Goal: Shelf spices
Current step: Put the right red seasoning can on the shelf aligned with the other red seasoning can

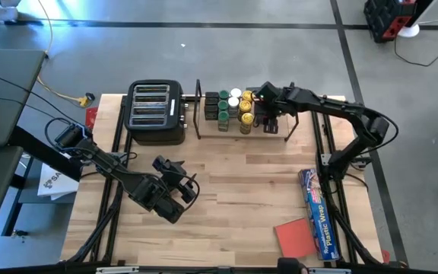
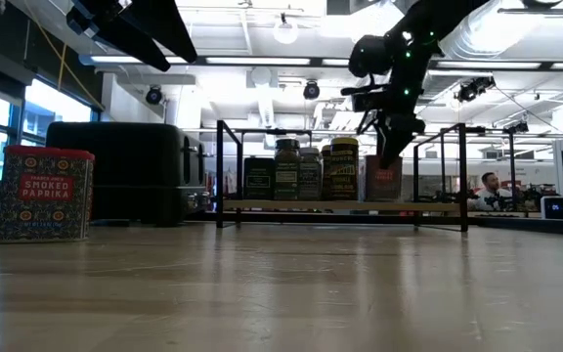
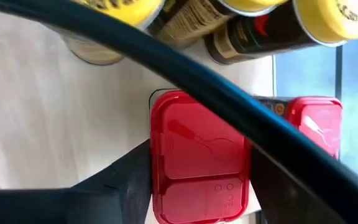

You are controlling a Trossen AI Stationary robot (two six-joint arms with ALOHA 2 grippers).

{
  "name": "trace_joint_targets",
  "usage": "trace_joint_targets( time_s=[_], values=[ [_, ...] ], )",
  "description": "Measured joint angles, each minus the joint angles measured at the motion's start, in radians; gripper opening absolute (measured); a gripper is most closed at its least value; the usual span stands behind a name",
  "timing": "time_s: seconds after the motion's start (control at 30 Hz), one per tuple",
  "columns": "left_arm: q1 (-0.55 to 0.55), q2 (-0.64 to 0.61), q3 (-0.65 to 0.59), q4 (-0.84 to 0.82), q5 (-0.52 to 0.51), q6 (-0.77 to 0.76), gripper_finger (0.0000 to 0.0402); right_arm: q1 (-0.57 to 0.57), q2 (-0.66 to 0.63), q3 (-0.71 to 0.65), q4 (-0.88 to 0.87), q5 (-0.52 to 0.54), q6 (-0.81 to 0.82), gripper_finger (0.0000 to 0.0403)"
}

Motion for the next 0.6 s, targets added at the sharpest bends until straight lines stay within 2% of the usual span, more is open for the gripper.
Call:
trace_joint_targets(
  time_s=[0.23, 0.43, 0.6],
  values=[
    [0.000, 0.000, 0.000, 0.001, 0.002, 0.000, 0.0292, -0.006, 0.004, 0.000, 0.025, 0.058, 0.005, 0.0265],
    [0.000, 0.000, 0.000, 0.001, 0.002, 0.000, 0.0292, 0.010, 0.002, 0.026, 0.004, 0.105, -0.026, 0.0267],
    [-0.001, 0.000, 0.000, 0.002, 0.004, 0.000, 0.0292, 0.051, -0.017, 0.067, -0.080, 0.118, 0.009, 0.0268]
  ],
)
